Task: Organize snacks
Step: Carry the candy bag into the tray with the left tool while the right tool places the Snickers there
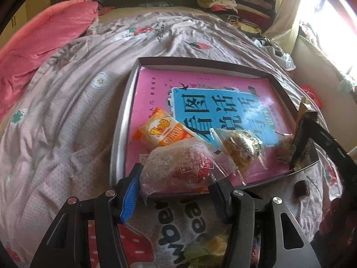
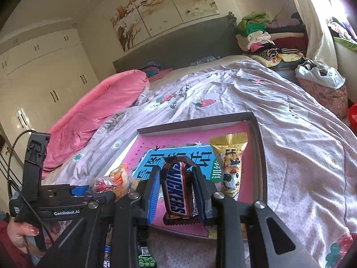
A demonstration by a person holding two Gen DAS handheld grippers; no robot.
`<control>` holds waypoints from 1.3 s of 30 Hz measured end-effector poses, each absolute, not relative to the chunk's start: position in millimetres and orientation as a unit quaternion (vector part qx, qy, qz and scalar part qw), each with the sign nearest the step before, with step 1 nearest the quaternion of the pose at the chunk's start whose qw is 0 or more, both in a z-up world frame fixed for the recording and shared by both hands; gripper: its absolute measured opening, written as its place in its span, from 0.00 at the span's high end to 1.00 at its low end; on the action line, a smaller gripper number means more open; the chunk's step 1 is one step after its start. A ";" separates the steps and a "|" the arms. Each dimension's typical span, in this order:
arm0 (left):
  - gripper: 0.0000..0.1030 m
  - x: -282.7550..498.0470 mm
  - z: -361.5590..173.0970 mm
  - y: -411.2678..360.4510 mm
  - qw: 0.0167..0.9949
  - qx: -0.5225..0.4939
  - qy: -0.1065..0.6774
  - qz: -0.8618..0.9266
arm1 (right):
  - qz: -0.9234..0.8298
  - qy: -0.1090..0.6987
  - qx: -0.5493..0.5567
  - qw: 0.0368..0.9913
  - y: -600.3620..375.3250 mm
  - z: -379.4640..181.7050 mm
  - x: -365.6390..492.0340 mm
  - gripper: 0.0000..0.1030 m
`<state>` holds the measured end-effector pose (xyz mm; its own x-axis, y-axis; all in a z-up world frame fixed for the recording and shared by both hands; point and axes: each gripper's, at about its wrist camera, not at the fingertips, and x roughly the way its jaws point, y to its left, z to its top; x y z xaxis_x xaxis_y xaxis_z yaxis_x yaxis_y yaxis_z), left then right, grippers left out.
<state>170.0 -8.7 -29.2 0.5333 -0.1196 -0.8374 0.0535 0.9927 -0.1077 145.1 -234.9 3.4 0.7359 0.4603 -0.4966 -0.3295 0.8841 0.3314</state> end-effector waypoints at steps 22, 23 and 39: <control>0.48 169.9 -31.2 -24.8 0.874 -0.029 0.481 -0.067 | 0.220 0.311 0.077 0.922 -220.3 -6.1 146.0 0.72; 0.48 170.0 -31.2 -24.8 0.873 -0.029 0.482 -0.067 | 0.219 0.311 0.076 0.922 -220.2 -6.3 146.0 0.72; 0.48 170.4 -29.8 -20.2 0.869 -0.052 0.486 -0.072 | 0.215 0.329 0.075 0.917 -221.1 -14.8 146.1 0.71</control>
